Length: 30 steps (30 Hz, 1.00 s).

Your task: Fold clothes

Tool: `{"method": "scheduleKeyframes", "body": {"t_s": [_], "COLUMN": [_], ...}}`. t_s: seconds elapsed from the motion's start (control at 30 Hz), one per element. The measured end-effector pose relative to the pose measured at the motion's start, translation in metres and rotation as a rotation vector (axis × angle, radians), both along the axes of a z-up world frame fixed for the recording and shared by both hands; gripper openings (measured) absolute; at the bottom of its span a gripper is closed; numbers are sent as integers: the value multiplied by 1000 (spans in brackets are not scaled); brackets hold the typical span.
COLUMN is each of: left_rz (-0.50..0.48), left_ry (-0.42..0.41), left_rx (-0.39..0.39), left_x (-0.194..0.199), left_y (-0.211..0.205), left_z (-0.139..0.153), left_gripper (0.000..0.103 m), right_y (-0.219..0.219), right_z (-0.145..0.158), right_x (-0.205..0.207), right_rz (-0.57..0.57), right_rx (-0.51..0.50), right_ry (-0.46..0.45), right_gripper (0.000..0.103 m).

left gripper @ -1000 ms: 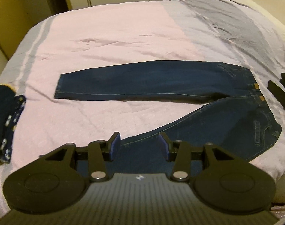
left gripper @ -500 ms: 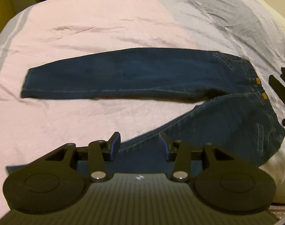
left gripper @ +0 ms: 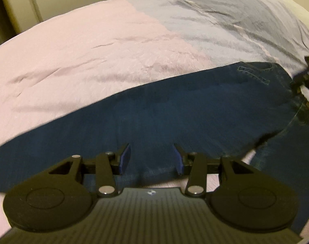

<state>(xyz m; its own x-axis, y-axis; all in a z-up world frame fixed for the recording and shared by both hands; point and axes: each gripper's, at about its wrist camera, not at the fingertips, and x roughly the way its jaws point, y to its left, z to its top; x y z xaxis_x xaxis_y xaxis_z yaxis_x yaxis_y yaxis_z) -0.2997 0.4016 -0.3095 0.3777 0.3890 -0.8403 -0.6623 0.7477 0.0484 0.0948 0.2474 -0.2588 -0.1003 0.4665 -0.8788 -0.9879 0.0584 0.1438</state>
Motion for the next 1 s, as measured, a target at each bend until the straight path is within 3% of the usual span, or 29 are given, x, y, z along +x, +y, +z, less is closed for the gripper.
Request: {"method": "scheduleKeyframes", "body": {"t_s": [0.27, 0.5, 0.67, 0.77, 0.8, 0.83, 0.87, 1.0], "left_rz": [-130, -234, -294, -318, -332, -348, -364, -411], "left_ry": [11, 96, 118, 128, 140, 155, 172, 207], "left_rx": [8, 42, -59, -98, -93, -84, -70, 52], "left_x": [20, 24, 18, 15, 15, 15, 14, 10], "left_y": [88, 145, 160, 162, 160, 158, 156, 135], "left_z": [-32, -55, -69, -74, -74, -75, -75, -63], "left_gripper": [41, 52, 53, 49, 37, 16, 8, 1], "right_y": [82, 132, 144, 144, 144, 143, 142, 122], "right_z": [-29, -53, -72, -74, -73, -72, -71, -54], "right_x": [37, 62, 74, 75, 74, 73, 73, 63], "right_rz": [122, 220, 223, 230, 241, 255, 263, 310], "right_rx": [-4, -64, -135, -145, -148, -153, -156, -77], "right_ry": [43, 102, 176, 185, 180, 171, 159, 63], "right_gripper": [55, 56, 56, 55, 52, 32, 17, 2]}}
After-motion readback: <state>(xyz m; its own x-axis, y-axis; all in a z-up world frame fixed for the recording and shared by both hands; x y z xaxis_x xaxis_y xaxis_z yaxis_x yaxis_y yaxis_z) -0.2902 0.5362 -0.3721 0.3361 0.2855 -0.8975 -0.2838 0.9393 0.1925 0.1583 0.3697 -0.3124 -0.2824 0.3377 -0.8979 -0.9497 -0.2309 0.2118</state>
